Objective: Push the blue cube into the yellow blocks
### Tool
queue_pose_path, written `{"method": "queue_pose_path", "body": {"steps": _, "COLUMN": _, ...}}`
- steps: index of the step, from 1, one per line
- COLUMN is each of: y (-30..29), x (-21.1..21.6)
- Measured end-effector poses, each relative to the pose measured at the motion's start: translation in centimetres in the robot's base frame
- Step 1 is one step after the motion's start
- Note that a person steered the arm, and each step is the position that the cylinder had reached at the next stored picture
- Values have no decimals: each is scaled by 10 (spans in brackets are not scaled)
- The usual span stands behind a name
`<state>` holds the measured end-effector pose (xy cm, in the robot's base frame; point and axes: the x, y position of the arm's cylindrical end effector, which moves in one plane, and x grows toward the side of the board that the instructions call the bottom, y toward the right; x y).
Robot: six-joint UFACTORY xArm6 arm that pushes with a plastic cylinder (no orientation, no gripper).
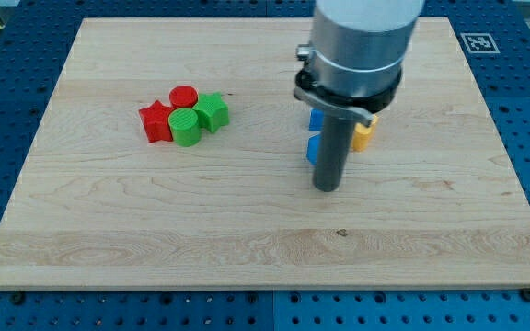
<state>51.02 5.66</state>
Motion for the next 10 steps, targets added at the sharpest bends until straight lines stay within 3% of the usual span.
{"method": "queue_pose_path", "body": {"steps": 1, "y": -32, "x": 0}}
{"method": "queue_pose_path", "body": {"steps": 4, "y": 6, "x": -21}}
{"method": "queue_pose_path", "body": {"steps": 7, "y": 7, "x": -52}}
{"method": "queue_pose_path", "body": {"steps": 8, "y": 7, "x": -36}}
{"method": "queue_pose_path", "body": {"steps": 9, "y": 1, "x": 16}}
{"method": "queue_pose_path", "body": {"steps": 10, "y": -51, "x": 26}}
